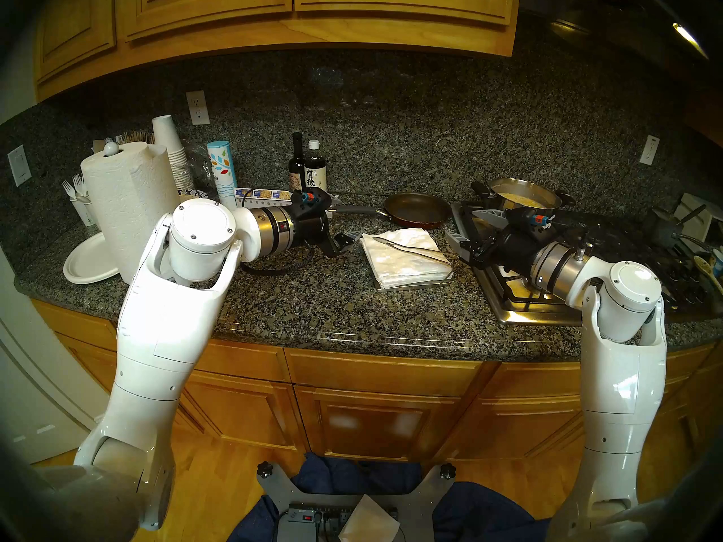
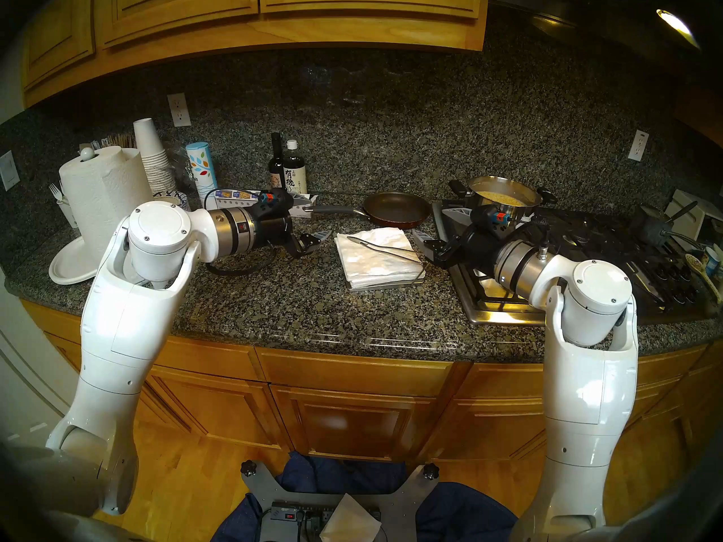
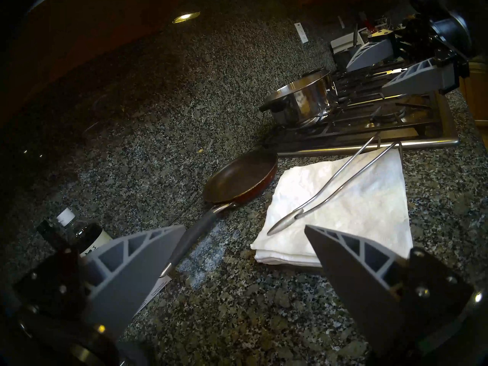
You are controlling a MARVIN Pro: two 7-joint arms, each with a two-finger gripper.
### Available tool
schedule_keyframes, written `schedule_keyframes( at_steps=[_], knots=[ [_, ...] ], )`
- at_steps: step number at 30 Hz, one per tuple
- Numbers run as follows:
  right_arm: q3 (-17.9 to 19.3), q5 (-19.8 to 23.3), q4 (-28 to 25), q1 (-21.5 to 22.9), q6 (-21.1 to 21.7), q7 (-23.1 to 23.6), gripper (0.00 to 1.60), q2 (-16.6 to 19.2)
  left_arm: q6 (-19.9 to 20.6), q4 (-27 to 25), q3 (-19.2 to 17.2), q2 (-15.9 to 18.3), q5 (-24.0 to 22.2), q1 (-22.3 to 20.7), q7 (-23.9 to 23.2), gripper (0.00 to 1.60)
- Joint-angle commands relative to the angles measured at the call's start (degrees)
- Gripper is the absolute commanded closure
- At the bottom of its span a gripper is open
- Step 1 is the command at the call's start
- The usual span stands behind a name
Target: Take napkin out of napkin holder
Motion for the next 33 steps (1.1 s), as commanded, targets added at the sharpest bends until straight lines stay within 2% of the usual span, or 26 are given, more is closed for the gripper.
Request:
schedule_keyframes(
  at_steps=[1, 9, 15, 21, 24, 25, 26, 30, 31, 33],
  knots=[
    [-2.37, 0.62, 1.64, 4.99, -0.97, -0.21, 0.00, -0.24, -0.78, -1.34, 0.05, 0.00, -0.02, -2.64, -0.27, 0.00],
    [-6.98, 1.82, 5.38, 9.48, 0.17, 1.22, 0.00, 0.26, -1.04, -1.72, 0.65, 0.19, -0.02, -3.50, -1.17, 0.00],
    [-8.29, 2.66, 6.66, 11.45, 1.12, 1.80, 0.00, 1.16, -1.14, -2.10, 0.27, 0.54, -0.04, -3.07, -1.79, 0.00],
    [-10.85, 1.60, 7.96, 14.19, 4.31, 2.63, 0.00, 2.80, -1.33, -2.17, -0.20, 0.74, -0.04, -2.54, -2.15, 0.00],
    [-12.52, 0.52, 10.45, 16.62, 6.19, 3.74, 0.00, 4.28, -1.39, -2.24, -0.35, 0.94, -0.06, -2.34, -2.35, 0.00],
    [-12.74, 1.02, 9.58, 15.22, 6.07, 2.77, 0.00, 4.69, -1.39, -2.26, -0.43, 1.04, -0.10, -2.24, -2.42, 0.00],
    [-13.45, 0.37, 10.94, 16.77, 6.68, 3.80, 0.00, 5.08, -1.39, -2.27, -0.50, 1.11, -0.11, -2.17, -2.45, 0.00],
    [-15.22, -0.32, 12.55, 18.42, 7.08, 3.76, 0.00, 5.43, -1.36, -2.37, -0.78, 1.29, -0.18, -1.94, -2.45, 0.00],
    [-15.74, -0.70, 13.56, 19.68, 7.28, 4.16, 0.04, 5.43, -1.33, -2.50, -0.88, 1.35, -0.22, -1.86, -2.48, 0.00],
    [-16.14, -0.94, 13.35, 19.34, 7.07, 3.67, 0.07, 5.47, -1.32, -2.71, -1.03, 1.48, -0.25, -1.66, -2.49, 0.00]
  ],
)
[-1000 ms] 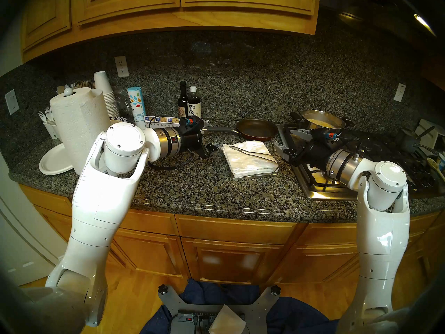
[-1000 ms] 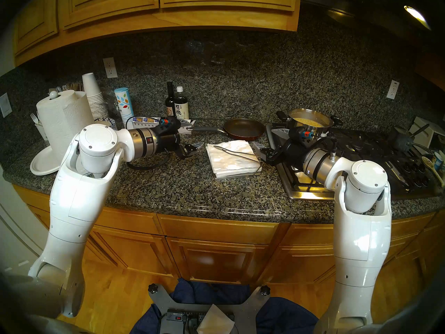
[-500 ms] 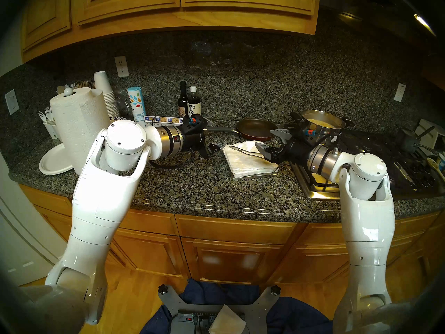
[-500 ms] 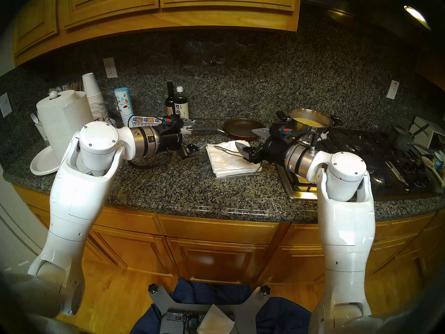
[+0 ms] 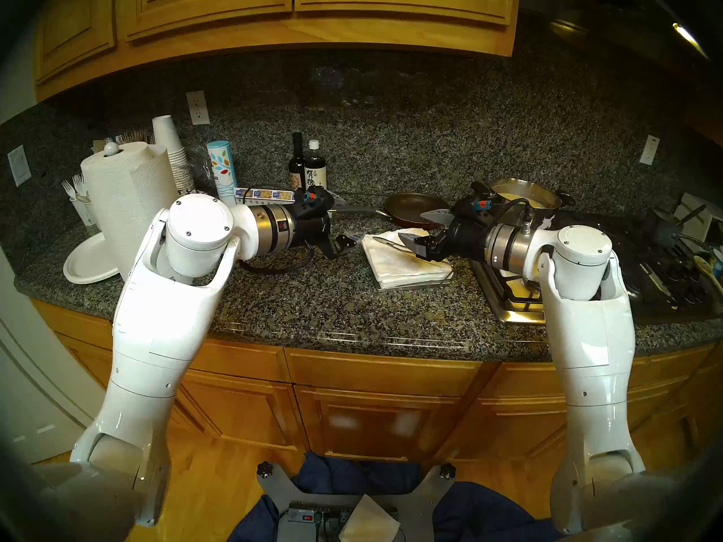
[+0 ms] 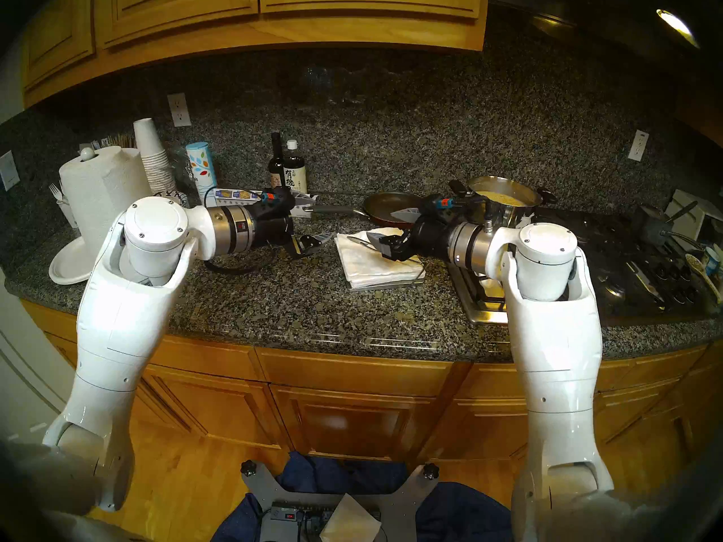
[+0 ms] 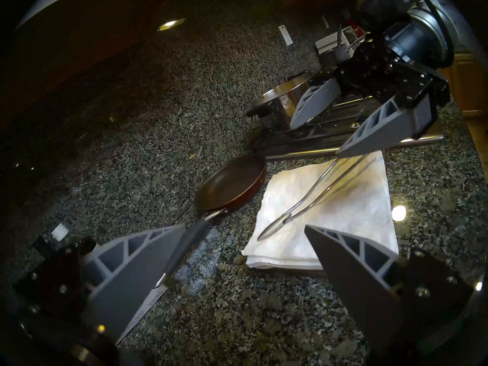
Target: Take napkin out of napkin holder
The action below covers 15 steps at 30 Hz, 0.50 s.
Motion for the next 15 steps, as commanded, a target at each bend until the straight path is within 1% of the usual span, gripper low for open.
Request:
schedule_keyframes(
  at_steps=[1, 2, 3, 4, 5, 6, 10, 11, 15],
  knots=[
    [-1.81, -1.01, 0.93, 6.74, 0.41, -0.03, 0.10, 1.54, -0.24, -1.98, -1.20, 0.24, -0.26, -0.97, 0.23, 0.00],
    [-2.18, -1.22, 1.54, 7.55, 0.52, 0.09, 0.12, 1.50, -0.20, -2.15, -1.33, 0.32, -0.22, -0.77, 0.32, 0.00],
    [-2.12, -1.22, 0.99, 6.97, 0.34, -0.25, 0.12, 1.41, -0.15, -2.29, -1.44, 0.40, -0.18, -0.59, 0.39, 0.00],
    [-2.53, -1.49, 1.68, 7.90, 0.49, 0.10, 0.15, 1.53, -0.16, -2.40, -1.55, 0.47, -0.21, -0.41, 0.39, 0.00],
    [-2.44, -1.48, 1.26, 7.46, 0.46, -0.18, 0.24, 1.42, -0.15, -2.52, -1.65, 0.55, -0.20, -0.21, 0.42, 0.00],
    [-2.95, -1.87, 1.95, 8.42, 0.68, 0.20, 0.27, 1.74, -0.14, -2.66, -1.76, 0.62, -0.22, 0.00, 0.45, 0.00],
    [-4.07, -2.63, 3.67, 10.41, 1.05, 1.04, 0.27, 2.43, -0.08, -3.28, -2.21, 0.87, -0.26, 0.86, 0.59, 0.00],
    [-4.07, -2.68, 3.58, 10.27, 1.00, 1.06, 0.26, 2.46, -0.06, -3.40, -2.30, 0.92, -0.29, 1.01, 0.61, 0.00],
    [-5.91, -3.80, 5.84, 12.48, 1.00, 2.88, 0.26, 3.52, 0.01, -4.09, -2.80, 1.08, -0.43, 1.90, 0.69, 0.00]
  ],
)
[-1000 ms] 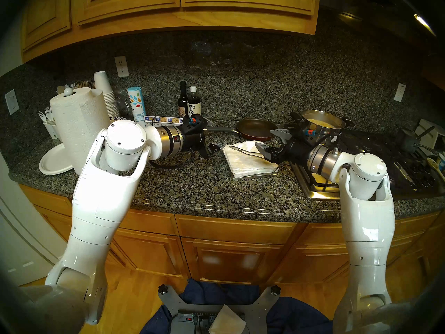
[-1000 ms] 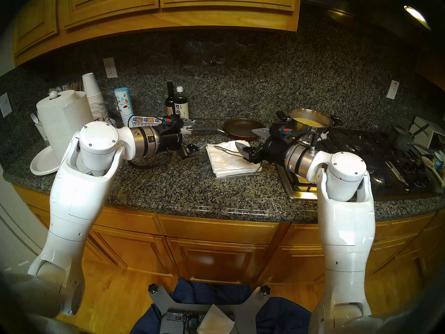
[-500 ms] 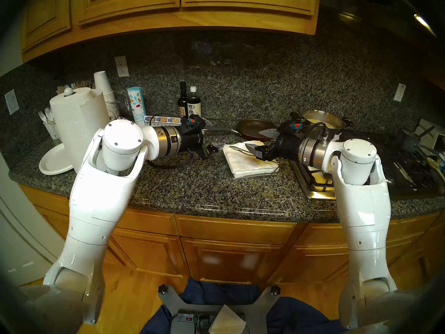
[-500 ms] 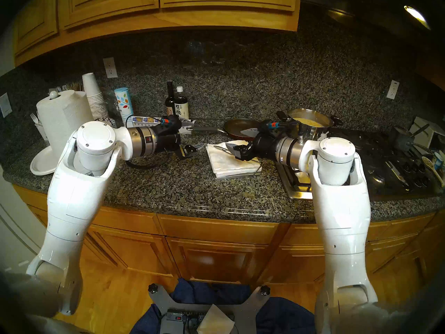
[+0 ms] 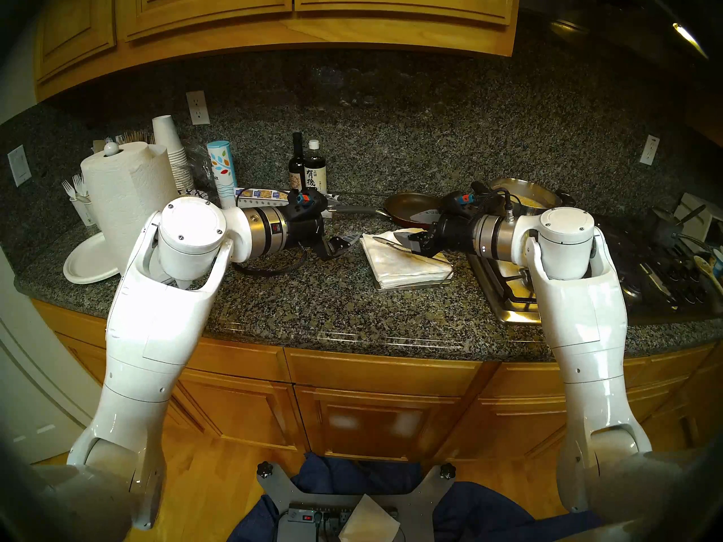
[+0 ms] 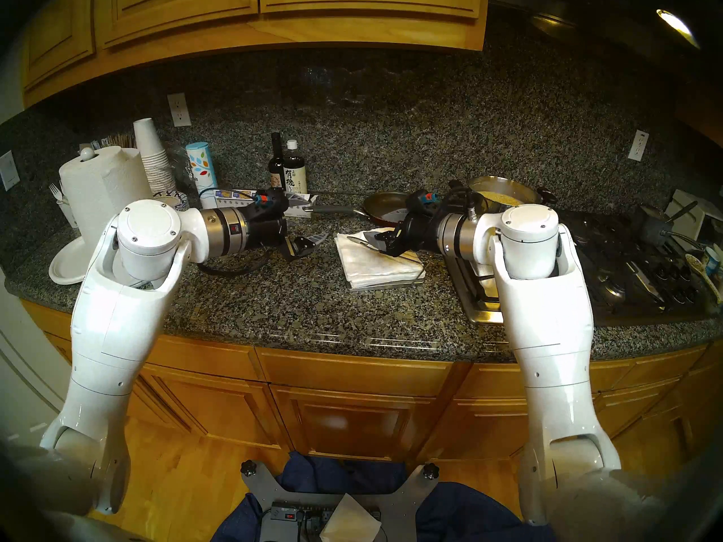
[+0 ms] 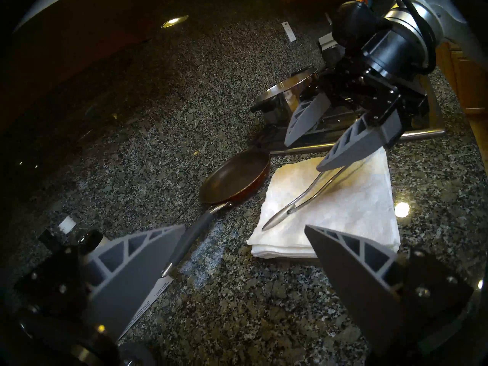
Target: Take napkin out of napkin holder
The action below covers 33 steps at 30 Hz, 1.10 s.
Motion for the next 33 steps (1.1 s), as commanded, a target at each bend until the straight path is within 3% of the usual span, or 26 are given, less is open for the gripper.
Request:
schedule_keyframes(
  at_steps=[1, 7, 12, 23, 33],
  knots=[
    [-1.98, -1.03, 2.37, 7.05, -0.50, 2.09, 0.27, 2.02, 0.02, -2.63, -1.50, 0.12, -0.42, 0.28, 0.44, 0.00],
    [-3.02, -1.85, 4.62, 8.41, -1.45, 2.25, 0.24, 1.20, -0.29, -2.92, -1.23, -0.41, -1.07, -0.22, -0.05, 0.00],
    [-0.68, -1.32, 3.16, 7.50, -1.57, 2.10, 0.23, 1.45, -0.43, -2.57, 0.89, -0.84, -0.81, -2.32, -0.83, 0.00],
    [6.25, 1.12, -4.81, -0.29, -0.50, 2.77, 0.12, 2.50, 0.68, 2.04, 6.77, -2.83, 0.52, -7.80, -2.25, 0.00],
    [10.57, 2.62, -10.65, -5.56, 0.42, 2.36, 0.11, 1.38, 2.13, 4.39, 10.23, -4.81, 4.16, -9.89, 0.02, 0.05]
  ],
)
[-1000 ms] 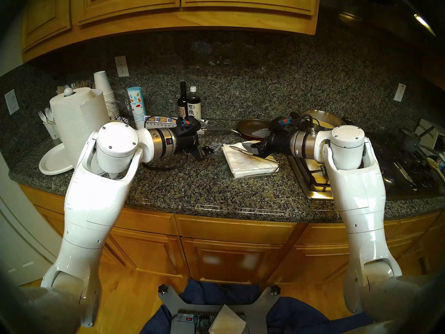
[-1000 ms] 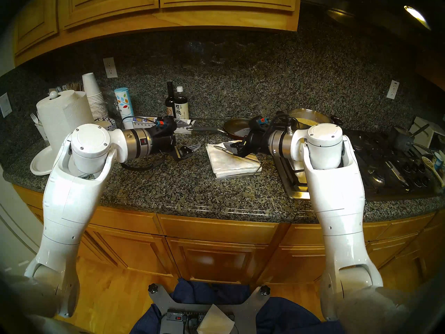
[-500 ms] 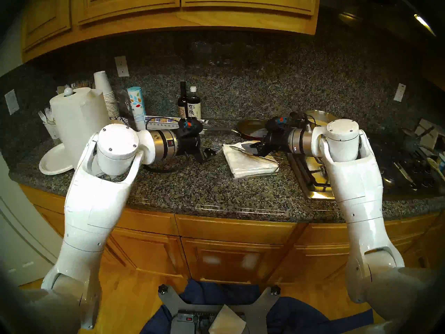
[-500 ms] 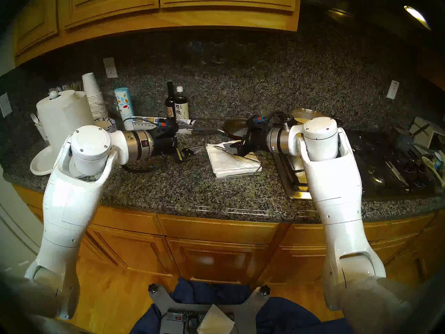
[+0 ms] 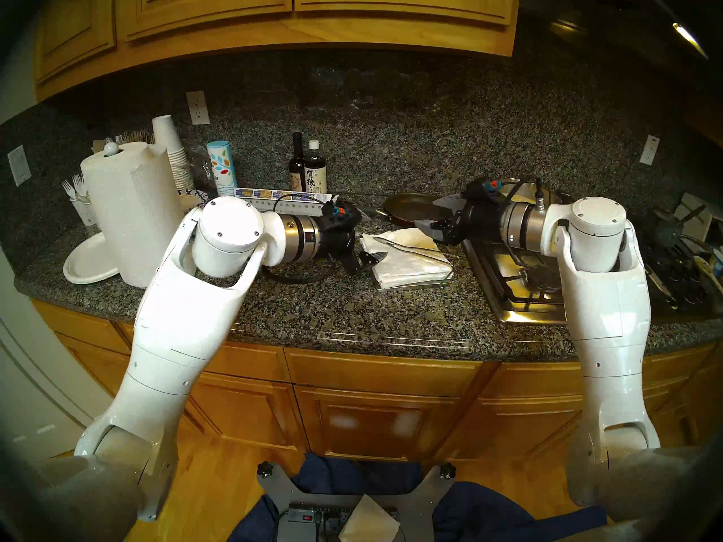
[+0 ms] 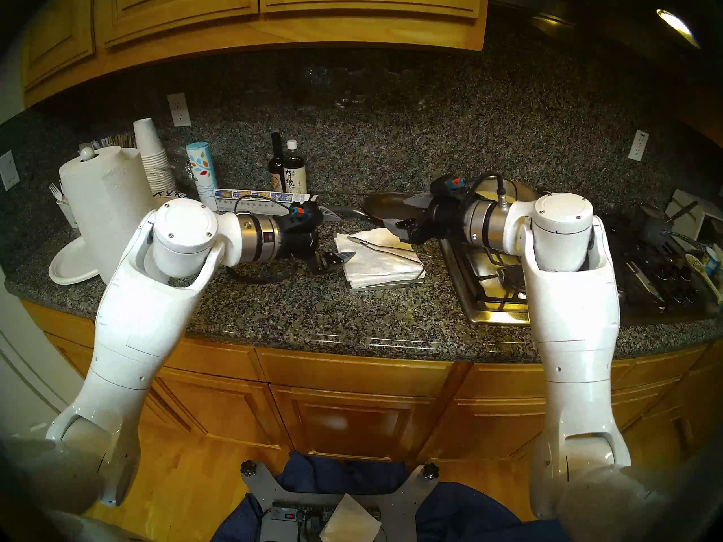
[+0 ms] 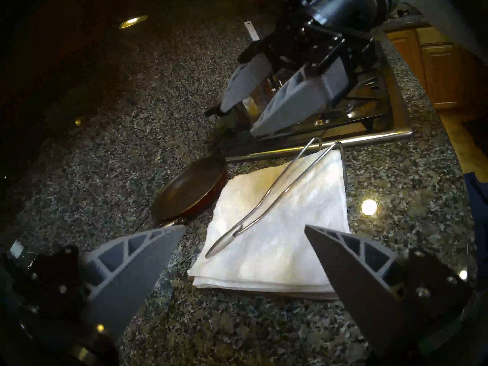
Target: Take napkin out of napkin holder
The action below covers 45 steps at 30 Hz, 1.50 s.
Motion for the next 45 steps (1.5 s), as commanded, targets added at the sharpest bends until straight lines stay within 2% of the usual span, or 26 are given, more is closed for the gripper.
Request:
schedule_keyframes(
  at_steps=[1, 6, 22, 29, 30, 31, 32, 34, 38, 40, 41, 43, 45],
  knots=[
    [3.28, 1.60, -5.61, -3.29, 0.57, -0.37, 0.11, -1.02, 1.15, 0.01, 1.11, -2.87, 1.97, -4.79, 2.63, 0.11],
    [4.00, 1.79, -6.50, -4.30, 0.71, -0.74, 0.07, -1.68, 2.08, 0.19, 0.55, -3.94, 2.03, -5.22, 3.78, 0.00],
    [4.78, 2.11, -6.81, -4.15, 0.30, -1.42, 0.00, -2.81, 2.77, -0.09, -0.23, -4.31, 1.22, -5.65, 3.21, 0.00],
    [4.74, 2.06, -6.90, -4.06, 0.04, -1.59, 0.00, -3.11, 2.27, 2.50, 0.62, -4.19, 1.22, -7.69, 2.11, 0.00],
    [5.07, 2.05, -7.13, -4.23, 0.04, -1.62, 0.00, -3.04, 2.10, 3.65, 1.02, -4.14, 1.30, -8.12, 1.67, 0.51],
    [5.22, 2.06, -7.25, -4.31, 0.03, -1.65, 0.00, -3.05, 2.01, 4.04, 1.00, -4.24, 1.20, -8.23, 1.47, 0.55],
    [5.37, 2.07, -7.37, -4.39, 0.02, -1.68, 0.00, -3.03, 1.94, 4.58, 1.05, -4.36, 1.03, -8.37, 1.16, 0.55],
    [5.79, 2.09, -7.74, -4.52, 0.06, -1.73, 0.00, -3.01, 1.28, 5.89, 1.53, -4.66, 1.21, -8.82, 0.76, 0.43],
    [6.02, 2.08, -7.93, -4.64, 0.07, -1.76, 0.00, -3.04, 0.32, 7.45, 1.99, -5.01, 1.29, -9.25, 0.40, 0.40],
    [6.16, 2.07, -8.06, -4.72, 0.09, -1.81, 0.00, -3.08, -0.02, 8.59, 2.22, -5.30, 1.15, -9.68, -0.05, 0.23],
    [6.22, 2.07, -8.12, -4.76, 0.09, -1.83, 0.00, -3.08, -0.18, 8.90, 2.30, -5.40, 1.25, -9.77, -0.02, 0.20],
    [6.38, 2.10, -8.25, -4.84, 0.09, -1.85, 0.00, -3.11, -0.39, 9.79, 2.37, -5.70, 1.19, -9.99, -0.14, 0.17],
    [6.50, 2.14, -8.36, -4.91, 0.08, -1.85, 0.00, -3.14, -0.63, 10.40, 2.38, -5.93, 1.31, -10.13, -0.04, 0.21]
  ],
)
